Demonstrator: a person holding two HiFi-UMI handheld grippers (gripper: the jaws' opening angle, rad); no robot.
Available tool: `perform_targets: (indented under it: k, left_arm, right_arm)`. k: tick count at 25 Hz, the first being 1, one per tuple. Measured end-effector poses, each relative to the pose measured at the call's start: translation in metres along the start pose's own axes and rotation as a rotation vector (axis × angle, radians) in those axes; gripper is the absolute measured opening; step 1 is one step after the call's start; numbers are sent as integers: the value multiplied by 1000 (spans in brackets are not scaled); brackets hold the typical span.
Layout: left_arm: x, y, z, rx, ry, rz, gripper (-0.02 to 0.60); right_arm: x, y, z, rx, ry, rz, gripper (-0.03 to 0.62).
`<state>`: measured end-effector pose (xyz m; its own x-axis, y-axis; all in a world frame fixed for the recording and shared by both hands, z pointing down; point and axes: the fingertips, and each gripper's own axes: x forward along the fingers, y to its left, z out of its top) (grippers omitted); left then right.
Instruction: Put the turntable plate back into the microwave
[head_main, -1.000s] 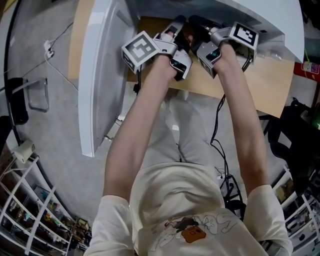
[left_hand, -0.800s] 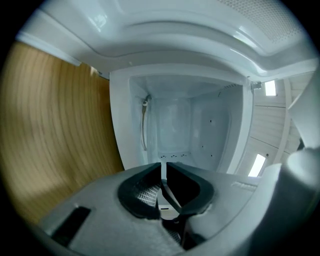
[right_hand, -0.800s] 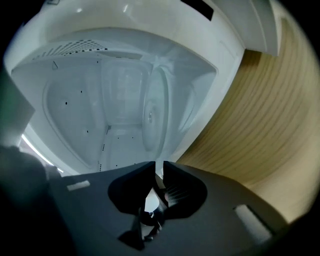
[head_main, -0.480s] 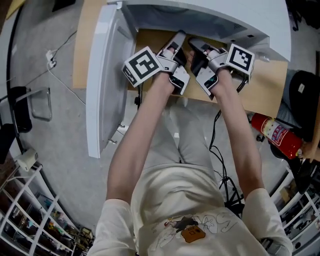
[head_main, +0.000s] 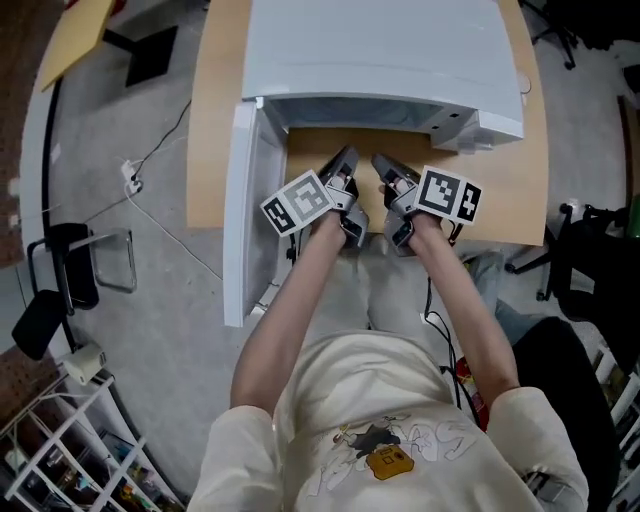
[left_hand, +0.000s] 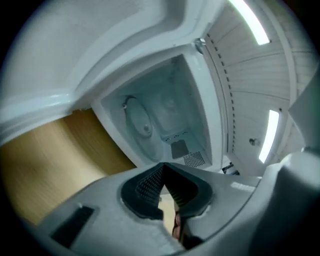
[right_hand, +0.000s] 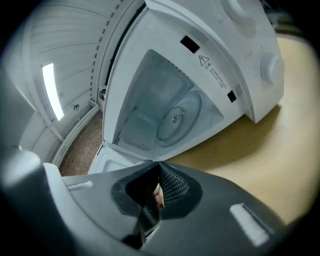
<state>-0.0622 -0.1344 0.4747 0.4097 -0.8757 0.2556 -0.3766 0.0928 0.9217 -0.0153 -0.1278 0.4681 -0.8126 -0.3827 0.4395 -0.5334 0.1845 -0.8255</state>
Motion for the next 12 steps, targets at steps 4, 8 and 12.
perform_targets:
  k: [4,8,12]
  left_arm:
    - [31,35,14,-166,-53,1,24]
    - [58,51,29,-281,-98,12,63]
    - [76,61,36,-311,-103,36,35]
  right_arm:
    - [7,-4,-6,65,2,40,8]
    - [14,-10,-3,100,-7,40,8]
    - [11,-16,0,146,-38,40,8]
